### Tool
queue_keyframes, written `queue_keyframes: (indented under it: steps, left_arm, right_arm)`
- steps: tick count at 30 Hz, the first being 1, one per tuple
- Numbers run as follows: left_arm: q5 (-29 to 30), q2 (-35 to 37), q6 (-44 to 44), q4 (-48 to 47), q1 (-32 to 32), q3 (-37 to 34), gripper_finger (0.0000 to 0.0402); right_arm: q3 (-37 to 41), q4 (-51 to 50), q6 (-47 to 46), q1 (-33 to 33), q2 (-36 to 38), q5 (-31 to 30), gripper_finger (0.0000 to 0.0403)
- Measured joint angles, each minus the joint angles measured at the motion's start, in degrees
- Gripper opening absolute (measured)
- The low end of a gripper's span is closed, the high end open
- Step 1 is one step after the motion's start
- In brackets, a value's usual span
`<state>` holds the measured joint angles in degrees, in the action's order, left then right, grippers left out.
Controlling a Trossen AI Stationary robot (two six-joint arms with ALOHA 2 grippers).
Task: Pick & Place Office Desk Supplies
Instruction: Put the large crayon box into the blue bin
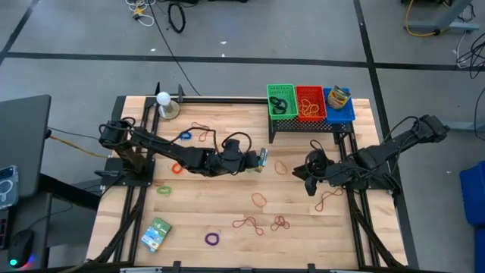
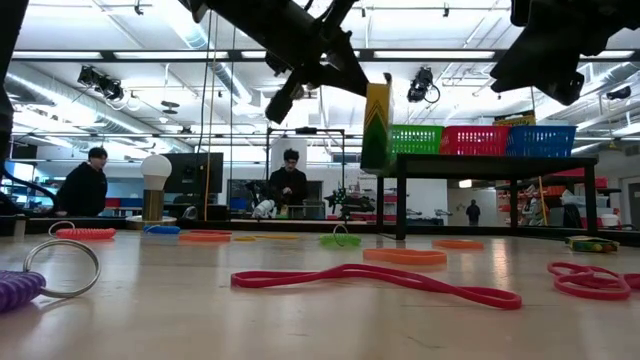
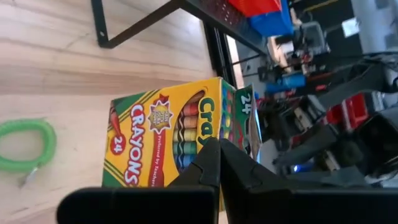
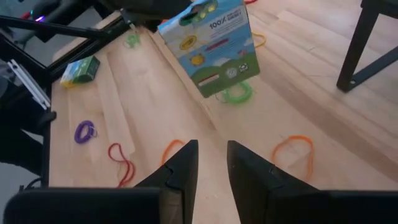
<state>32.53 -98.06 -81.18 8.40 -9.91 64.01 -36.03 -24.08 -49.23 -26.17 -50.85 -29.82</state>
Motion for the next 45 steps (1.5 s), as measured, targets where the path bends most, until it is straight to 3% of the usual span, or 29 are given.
queue_keyframes:
  steps: [13,18,26,33,39,45]
  left_arm:
    - [5.88,-4.8,-11.3,6.83,-1.86,0.01,0.0001]
    - [6.64,-5.41,-14.11,8.06,-1.89,0.01,0.0001]
    - [7.96,-5.66,-16.53,8.29,-1.3,0.02,0.0001]
    - [7.71,-5.66,-15.92,8.23,-0.94,0.02,0.0001]
    - [5.7,-5.66,-15.74,8.26,-0.92,0.02,0.0001]
    - [5.84,-5.66,-15.72,8.31,-0.9,0.02,0.0001]
  right_arm:
    - [0.0,-1.76,0.13,-0.02,-0.04,1.33,0.0091]
    - [0.0,-2.12,3.58,-0.02,-0.35,-0.79,0.0091]
    - [0.0,4.66,8.53,0.0,-7.15,-3.4,0.0098]
    - [0.0,13.07,7.66,-0.06,-13.61,-4.86,0.0188]
    - [0.0,20.26,7.7,-0.07,-19.35,-11.69,0.0277]
    - [0.0,26.52,8.4,0.2,-24.65,-18.2,0.0317]
